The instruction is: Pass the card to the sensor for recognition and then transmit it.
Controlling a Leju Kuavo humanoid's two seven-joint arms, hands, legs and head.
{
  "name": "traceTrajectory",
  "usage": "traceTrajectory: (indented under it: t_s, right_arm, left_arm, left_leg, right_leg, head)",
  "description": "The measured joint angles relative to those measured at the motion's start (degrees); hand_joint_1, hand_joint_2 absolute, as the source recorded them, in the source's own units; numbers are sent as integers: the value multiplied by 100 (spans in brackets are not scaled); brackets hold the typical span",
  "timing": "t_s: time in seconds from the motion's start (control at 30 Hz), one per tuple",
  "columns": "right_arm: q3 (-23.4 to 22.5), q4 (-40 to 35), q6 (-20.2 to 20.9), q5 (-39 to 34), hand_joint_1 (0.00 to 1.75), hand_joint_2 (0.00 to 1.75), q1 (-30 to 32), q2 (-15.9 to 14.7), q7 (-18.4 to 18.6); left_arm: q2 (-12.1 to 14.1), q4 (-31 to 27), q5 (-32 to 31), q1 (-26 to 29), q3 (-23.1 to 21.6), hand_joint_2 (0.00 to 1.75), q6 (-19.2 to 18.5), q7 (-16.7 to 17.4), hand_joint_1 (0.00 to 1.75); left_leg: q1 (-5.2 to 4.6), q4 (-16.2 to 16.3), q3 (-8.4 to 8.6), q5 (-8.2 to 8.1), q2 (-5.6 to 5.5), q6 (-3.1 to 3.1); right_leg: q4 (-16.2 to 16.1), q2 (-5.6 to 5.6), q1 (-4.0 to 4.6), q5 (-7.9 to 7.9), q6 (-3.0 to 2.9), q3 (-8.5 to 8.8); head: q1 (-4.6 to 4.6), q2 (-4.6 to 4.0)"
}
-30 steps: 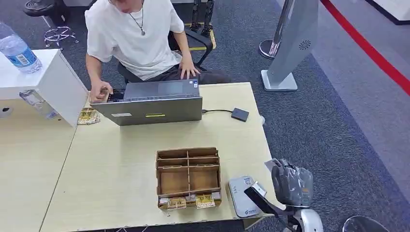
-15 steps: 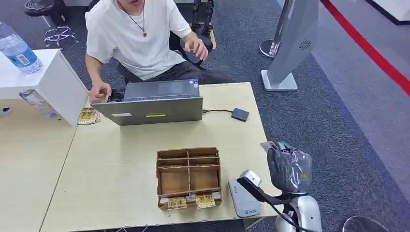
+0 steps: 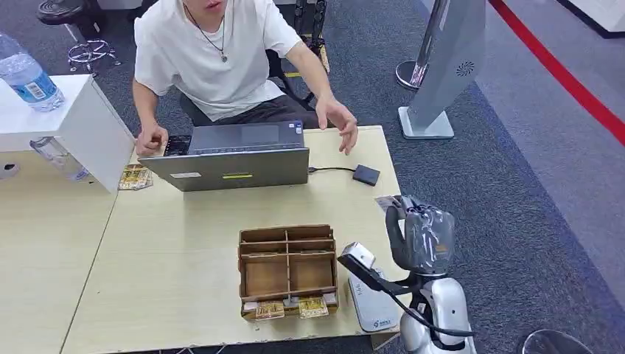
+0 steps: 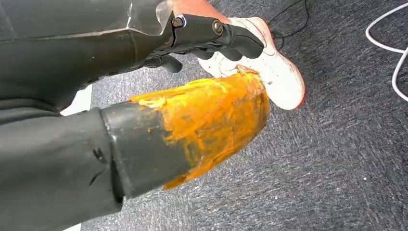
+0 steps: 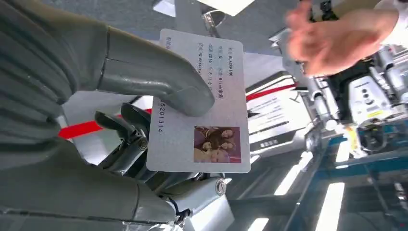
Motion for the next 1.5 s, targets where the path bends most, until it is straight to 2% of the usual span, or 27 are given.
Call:
traceTrajectory:
  t_s: [0.2,0.37,0.5,0.53,0.57,0.87,1.27,1.5]
  right_arm:
    - [130,68,7,46,175,175,-125,-24,99]
    - [779,696,9,153,175,175,-679,-129,602]
    - [880,868,9,149,175,175,-784,-168,722]
    - [902,921,9,158,7,175,-806,-177,774]
    - [921,973,9,160,0,175,-832,-188,809]
    - [1074,1192,9,-107,0,175,-897,-280,894]
    - [1524,1102,29,-1773,0,175,-656,-566,350]
    - [2009,613,396,-2586,0,175,-337,-959,-59]
  left_arm:
    - [0,0,-18,-4,0,0,-16,0,0]
    - [-2,0,-79,-14,0,0,-35,0,0]
    - [-2,0,-87,-15,0,0,-48,0,0]
    - [-2,0,-90,-15,0,0,-57,0,0]
    - [-2,0,-94,-15,-2,0,-64,0,0]
    - [-2,0,-92,-14,-2,0,-64,0,0]
    - [-2,0,-5,-13,0,0,-51,-2,0]
    - [2,0,15,-10,0,0,-46,-37,0]
  left_leg:
    - [0,0,0,0,2,0]
    - [0,0,0,0,1,0]
    - [0,0,0,0,2,0]
    - [0,0,-1,0,1,0]
    - [0,0,0,0,2,0]
    - [0,0,0,0,2,0]
    - [0,0,-1,0,2,0]
    - [0,0,-2,0,2,0]
  right_leg:
    - [1,4,0,0,0,-1]
    - [1,3,0,0,0,-2]
    - [1,3,0,0,0,-2]
    - [1,3,0,0,0,-2]
    - [1,3,0,0,0,-2]
    - [1,3,0,0,0,-3]
    - [0,3,0,0,0,-5]
    - [0,3,0,0,0,-5]
  head:
    - [2,0]
    - [0,0]
    - [0,0]
    - [0,0]
    - [0,0]
    - [0,0]
    - [0,0]
    - [0,0]
